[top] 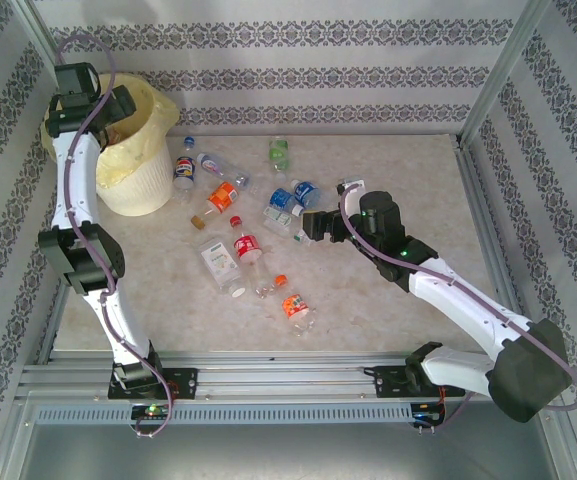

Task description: Put the plastic bottles in the bin

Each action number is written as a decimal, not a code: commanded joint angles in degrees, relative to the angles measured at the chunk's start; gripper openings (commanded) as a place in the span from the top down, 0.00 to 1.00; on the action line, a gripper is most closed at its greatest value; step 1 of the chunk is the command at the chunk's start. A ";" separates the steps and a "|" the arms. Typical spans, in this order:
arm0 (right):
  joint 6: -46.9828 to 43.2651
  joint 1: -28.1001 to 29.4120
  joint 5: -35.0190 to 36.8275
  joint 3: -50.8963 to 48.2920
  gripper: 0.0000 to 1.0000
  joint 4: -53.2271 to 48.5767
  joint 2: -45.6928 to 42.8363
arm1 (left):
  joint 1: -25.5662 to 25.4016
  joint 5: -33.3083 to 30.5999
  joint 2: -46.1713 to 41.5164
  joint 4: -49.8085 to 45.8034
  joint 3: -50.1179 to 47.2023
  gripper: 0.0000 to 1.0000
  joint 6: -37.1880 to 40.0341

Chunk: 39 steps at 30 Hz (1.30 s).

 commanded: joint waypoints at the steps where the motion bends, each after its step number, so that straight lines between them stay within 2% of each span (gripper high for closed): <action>1: 0.37 0.47 2.91 -0.19 0.02 0.29 -0.23 | -1.60 2.11 -3.48 -2.30 1.82 0.02 -3.85; 13: 0.40 0.46 9.14 -4.36 0.02 1.28 -3.58 | -11.71 -6.97 -16.34 3.72 -8.24 0.00 -5.49; 17: 1.05 0.22 11.52 -6.46 0.02 2.21 -5.51 | -17.14 -12.16 -22.32 4.73 -14.66 0.00 -8.31; 23: 2.54 -0.49 12.61 -8.40 0.02 3.39 -7.43 | -26.72 -19.20 -33.27 6.85 -31.35 0.00 -16.70; 29: 4.54 -0.94 14.82 -12.61 0.02 10.01 -9.08 | -33.40 -18.41 -38.92 2.51 -44.05 0.00 -28.84; 33: 4.05 -1.21 13.69 -12.25 0.02 8.80 -8.40 | -34.42 -11.64 -38.93 -1.04 -51.79 0.00 -38.07; 36: 3.84 -1.21 13.19 -12.44 0.02 9.35 -7.78 | -35.35 -8.52 -37.57 -5.40 -55.83 0.00 -41.65; 39: 3.93 -1.26 12.47 -12.79 0.02 9.86 -7.38 | -35.49 -7.57 -36.52 -8.84 -58.67 0.00 -41.85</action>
